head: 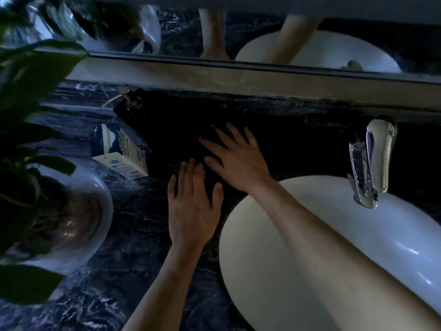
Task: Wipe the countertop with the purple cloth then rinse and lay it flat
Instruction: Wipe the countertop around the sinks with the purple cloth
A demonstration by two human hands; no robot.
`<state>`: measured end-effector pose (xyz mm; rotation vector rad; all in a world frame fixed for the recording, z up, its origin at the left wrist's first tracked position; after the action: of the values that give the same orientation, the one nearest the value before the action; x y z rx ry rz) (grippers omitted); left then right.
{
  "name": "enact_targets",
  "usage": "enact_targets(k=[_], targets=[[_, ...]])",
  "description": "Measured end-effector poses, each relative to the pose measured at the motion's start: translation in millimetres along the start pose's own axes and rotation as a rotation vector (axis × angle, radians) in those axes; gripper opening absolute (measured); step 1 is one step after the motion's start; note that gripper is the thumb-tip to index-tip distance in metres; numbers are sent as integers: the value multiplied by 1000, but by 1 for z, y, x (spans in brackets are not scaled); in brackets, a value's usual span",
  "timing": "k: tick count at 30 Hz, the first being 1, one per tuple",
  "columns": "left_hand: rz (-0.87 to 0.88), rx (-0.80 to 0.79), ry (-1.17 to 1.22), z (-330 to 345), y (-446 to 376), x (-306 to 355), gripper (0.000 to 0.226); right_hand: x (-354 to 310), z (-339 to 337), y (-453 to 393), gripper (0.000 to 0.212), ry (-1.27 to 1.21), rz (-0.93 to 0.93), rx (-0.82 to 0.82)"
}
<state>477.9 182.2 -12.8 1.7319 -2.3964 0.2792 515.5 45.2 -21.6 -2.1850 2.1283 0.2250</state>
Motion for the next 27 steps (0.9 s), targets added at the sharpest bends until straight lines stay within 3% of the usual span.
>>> enact_targets(k=[7,13,18,27], targets=[[9,4,39,0,0,0,60,122,-15,81,59,31,351,2],[-2,-25,314,-4,1,-5,57,99,-14,69,57,20,524,36],[-74,-104,572,-17,7,-23,57,40,-8,24,58,17,328,-1],[-102,0,503,-39,44,-92,56,-93,14,21,59,34,-41,-71]])
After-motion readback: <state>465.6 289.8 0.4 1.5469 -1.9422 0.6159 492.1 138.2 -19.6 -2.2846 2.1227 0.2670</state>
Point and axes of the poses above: each hand's wrist, its own y-axis away from the middle knuckle, its own z-axis out of the palm, x = y × z, the point moved 9 cm from there along -y, towards the middle knuckle, and after that the axes turned 7 degrees about -z, right-handed, at the moved point
